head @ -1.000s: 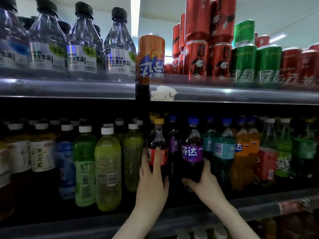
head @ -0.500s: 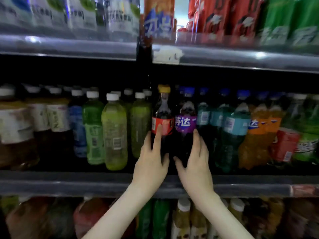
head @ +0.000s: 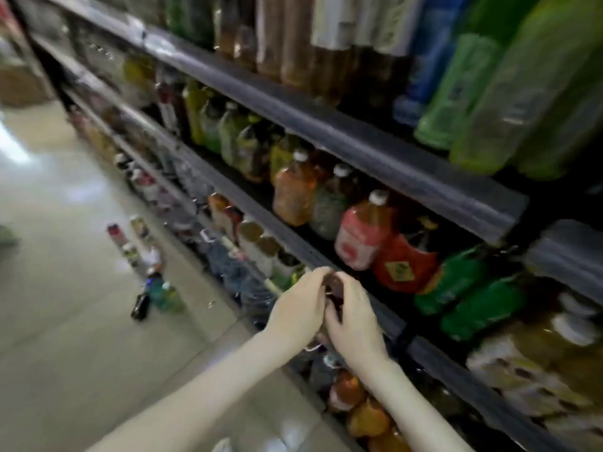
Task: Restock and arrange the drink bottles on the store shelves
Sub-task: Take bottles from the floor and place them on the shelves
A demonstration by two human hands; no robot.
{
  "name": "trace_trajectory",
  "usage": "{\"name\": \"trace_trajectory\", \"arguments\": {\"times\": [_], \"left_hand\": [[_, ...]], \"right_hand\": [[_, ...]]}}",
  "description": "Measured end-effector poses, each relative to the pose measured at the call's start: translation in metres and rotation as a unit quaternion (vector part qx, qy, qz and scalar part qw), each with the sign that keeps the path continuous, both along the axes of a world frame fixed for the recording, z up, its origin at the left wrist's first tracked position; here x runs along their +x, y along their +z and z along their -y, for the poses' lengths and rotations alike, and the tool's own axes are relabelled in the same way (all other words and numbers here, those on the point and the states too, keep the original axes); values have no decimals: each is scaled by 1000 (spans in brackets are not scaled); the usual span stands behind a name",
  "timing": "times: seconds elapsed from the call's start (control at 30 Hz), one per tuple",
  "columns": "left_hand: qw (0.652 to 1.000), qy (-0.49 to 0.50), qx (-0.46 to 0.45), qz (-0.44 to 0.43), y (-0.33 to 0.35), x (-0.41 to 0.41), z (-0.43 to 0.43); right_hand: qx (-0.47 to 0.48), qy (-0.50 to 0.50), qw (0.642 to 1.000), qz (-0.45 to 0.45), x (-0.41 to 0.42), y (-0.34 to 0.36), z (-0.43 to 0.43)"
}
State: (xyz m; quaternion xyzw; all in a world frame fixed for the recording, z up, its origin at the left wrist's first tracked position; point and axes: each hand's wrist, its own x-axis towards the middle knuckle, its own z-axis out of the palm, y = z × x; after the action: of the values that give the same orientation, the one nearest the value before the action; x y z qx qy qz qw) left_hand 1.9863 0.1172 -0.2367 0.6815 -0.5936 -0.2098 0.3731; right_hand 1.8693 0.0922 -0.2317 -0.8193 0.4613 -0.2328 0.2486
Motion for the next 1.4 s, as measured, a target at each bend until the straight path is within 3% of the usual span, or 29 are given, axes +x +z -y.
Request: {"name": "trace_trajectory", "arguments": {"times": [0.1, 0.27, 0.5, 0.8, 1.13, 1.3, 1.4], "left_hand": [[995, 23, 86, 47, -35, 74, -25], [976, 94, 189, 49, -78, 210, -77], [938, 177, 289, 74, -105, 389, -132], [913, 231, 335, 40, -167, 555, -83], [862, 302, 400, -74, -360, 726, 10], [845, 297, 422, -141, -503, 762, 29], [837, 288, 432, -175, -575, 770, 37]], "right_hand": [[66, 60, 995, -40, 66, -30, 0], [127, 126, 979, -96, 205, -64, 0], [190, 178, 956, -132, 375, -95, -3], [251, 185, 933, -177, 548, -177, 65], [340, 184, 872, -301, 742, -396, 161], [353, 185, 855, -331, 805, -551, 167], [317, 208, 835, -398, 825, -639, 161]]}}
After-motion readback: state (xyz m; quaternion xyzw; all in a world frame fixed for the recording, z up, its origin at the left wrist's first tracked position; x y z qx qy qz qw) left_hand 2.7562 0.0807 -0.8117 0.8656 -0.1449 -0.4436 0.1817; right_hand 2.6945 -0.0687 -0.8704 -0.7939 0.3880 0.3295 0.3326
